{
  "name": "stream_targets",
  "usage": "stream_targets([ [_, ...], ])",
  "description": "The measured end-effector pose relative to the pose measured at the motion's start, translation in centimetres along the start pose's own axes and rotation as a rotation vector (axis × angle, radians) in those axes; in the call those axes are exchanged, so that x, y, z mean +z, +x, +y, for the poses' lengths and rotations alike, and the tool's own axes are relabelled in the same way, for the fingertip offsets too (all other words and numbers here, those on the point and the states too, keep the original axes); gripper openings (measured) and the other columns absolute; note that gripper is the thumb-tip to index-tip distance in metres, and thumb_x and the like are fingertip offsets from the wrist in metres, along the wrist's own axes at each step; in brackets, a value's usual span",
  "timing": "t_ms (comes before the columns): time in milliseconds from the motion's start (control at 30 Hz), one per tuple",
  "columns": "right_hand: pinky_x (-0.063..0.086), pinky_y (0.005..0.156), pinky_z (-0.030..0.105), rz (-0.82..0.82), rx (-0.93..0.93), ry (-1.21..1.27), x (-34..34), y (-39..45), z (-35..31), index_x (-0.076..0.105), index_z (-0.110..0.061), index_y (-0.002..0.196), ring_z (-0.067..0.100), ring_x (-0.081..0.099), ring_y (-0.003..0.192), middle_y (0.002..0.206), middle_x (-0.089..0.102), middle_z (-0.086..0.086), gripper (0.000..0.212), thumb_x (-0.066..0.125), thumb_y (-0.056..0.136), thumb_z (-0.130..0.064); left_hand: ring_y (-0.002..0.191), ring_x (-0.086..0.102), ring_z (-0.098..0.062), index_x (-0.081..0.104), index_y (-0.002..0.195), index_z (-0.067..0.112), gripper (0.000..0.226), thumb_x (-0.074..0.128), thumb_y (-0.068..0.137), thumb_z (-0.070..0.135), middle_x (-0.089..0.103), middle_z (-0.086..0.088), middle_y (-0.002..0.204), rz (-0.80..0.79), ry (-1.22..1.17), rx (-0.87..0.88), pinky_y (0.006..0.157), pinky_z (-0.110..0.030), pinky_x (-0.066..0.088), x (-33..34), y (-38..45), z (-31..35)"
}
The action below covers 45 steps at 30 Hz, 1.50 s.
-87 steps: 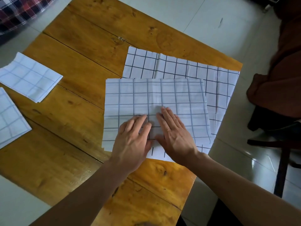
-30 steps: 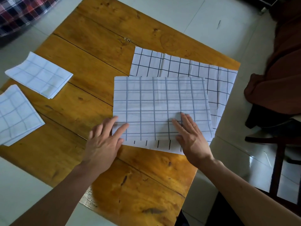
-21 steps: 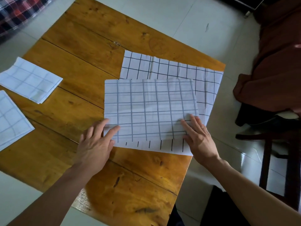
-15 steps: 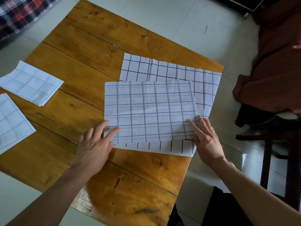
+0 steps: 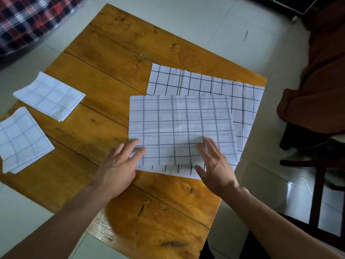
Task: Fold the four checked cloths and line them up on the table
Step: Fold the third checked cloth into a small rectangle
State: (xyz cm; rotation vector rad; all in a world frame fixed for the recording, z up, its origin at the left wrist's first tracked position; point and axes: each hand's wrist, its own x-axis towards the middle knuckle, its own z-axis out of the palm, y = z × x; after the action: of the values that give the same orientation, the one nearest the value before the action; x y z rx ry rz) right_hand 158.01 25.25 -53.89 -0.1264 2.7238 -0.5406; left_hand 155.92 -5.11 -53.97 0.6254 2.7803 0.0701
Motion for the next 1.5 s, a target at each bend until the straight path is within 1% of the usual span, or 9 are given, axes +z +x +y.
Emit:
stream_targets([
  [200,0.021,0.121,0.038,0.013,0.021,0.008,0.4,0.2,0.2,0.027,-0.023,0.154,0.017,0.000,0.152,0.165,0.008,0.002,0.077,0.068,0.090,-0.034,0.111,0.056,-0.028,0.061,0.127,0.016,0.073,0.085,0.058,0.013,0.052,-0.011,0.135,-0.015,0.073,0.005,0.076,-0.039,0.055,-1.6,0.8,0.6],
  [333,0.014,0.119,0.033,-0.012,0.017,0.000,0.2,0.6,0.2,0.024,-0.025,0.155,0.014,-0.004,0.152,0.165,0.004,0.000,0.078,0.067,0.090,-0.035,0.105,0.058,-0.025,0.064,0.121,0.016,0.073,0.086,0.052,0.010,0.054,-0.008,0.129,0.001,0.073,0.008,0.073,-0.038,0.054,-1.8,0.7,0.3],
  [467,0.012,0.117,0.031,-0.025,-0.012,-0.028,0.0,1.3,0.1,0.021,-0.025,0.156,0.014,-0.006,0.152,0.165,0.002,-0.001,0.078,0.065,0.092,-0.037,0.111,0.055,-0.026,0.062,0.121,0.015,0.064,0.081,0.061,0.005,0.051,-0.006,0.134,0.023,0.038,-0.022,0.082,-0.043,0.052,-1.2,0.4,-0.3],
  [700,0.013,0.119,0.031,-0.053,-0.053,-0.043,-0.5,3.1,-0.1,0.021,-0.025,0.156,0.013,-0.005,0.152,0.165,0.001,-0.002,0.080,0.066,0.091,-0.036,0.109,0.060,-0.027,0.066,0.083,0.012,0.022,0.078,0.068,0.003,0.067,-0.005,0.113,0.176,-0.078,-0.059,0.081,-0.044,0.051,-0.8,0.1,-0.8],
  [900,0.012,0.116,0.027,-0.071,-0.081,-0.035,-1.3,3.9,-0.1,0.024,-0.027,0.153,0.011,-0.003,0.151,0.165,0.002,-0.005,0.080,0.070,0.088,-0.034,0.101,0.062,-0.025,0.067,0.079,0.015,0.019,0.079,0.070,0.002,0.068,0.002,0.100,0.252,-0.155,-0.012,0.079,-0.042,0.050,-1.9,-0.2,-1.0],
  [1067,0.014,0.117,0.030,-0.081,-0.075,-0.012,-1.6,3.9,-0.5,0.025,-0.025,0.152,0.012,-0.001,0.152,0.165,0.004,-0.003,0.081,0.071,0.087,-0.039,0.100,0.060,-0.020,0.068,0.079,0.015,0.008,0.069,0.079,0.007,0.068,0.004,0.099,0.346,-0.199,0.007,0.085,-0.028,0.033,-2.8,-1.0,-1.0],
  [1200,0.016,0.117,0.034,-0.062,-0.145,0.011,-2.3,3.3,-2.5,0.032,-0.026,0.151,0.018,0.010,0.151,0.164,0.014,0.001,0.086,0.074,0.080,-0.050,0.095,0.059,-0.019,0.063,0.078,0.016,0.003,0.062,0.080,0.013,0.065,0.005,0.092,0.397,-0.265,0.007,0.080,-0.034,0.043,-4.2,-1.2,0.2],
  [1333,0.039,0.106,0.040,0.026,-0.313,0.018,-3.1,2.2,-6.1,0.051,-0.025,0.139,0.021,0.042,0.133,0.144,0.047,0.001,0.072,0.073,0.075,-0.052,0.087,0.056,-0.021,0.060,0.077,0.015,0.005,0.059,0.082,0.016,0.060,0.004,0.084,0.442,-0.348,0.019,0.074,-0.040,0.046,-6.0,-1.0,2.5],
  [1500,0.047,0.074,0.032,0.223,-0.404,0.033,-3.6,1.7,-9.0,0.069,-0.021,0.096,0.021,0.057,0.088,0.090,0.063,-0.004,0.022,0.074,0.075,-0.019,0.079,0.052,-0.021,0.057,0.075,0.014,0.008,0.062,0.081,0.015,0.054,0.004,0.076,0.510,-0.418,0.068,0.074,-0.040,0.045,-8.7,-0.8,5.5],
])
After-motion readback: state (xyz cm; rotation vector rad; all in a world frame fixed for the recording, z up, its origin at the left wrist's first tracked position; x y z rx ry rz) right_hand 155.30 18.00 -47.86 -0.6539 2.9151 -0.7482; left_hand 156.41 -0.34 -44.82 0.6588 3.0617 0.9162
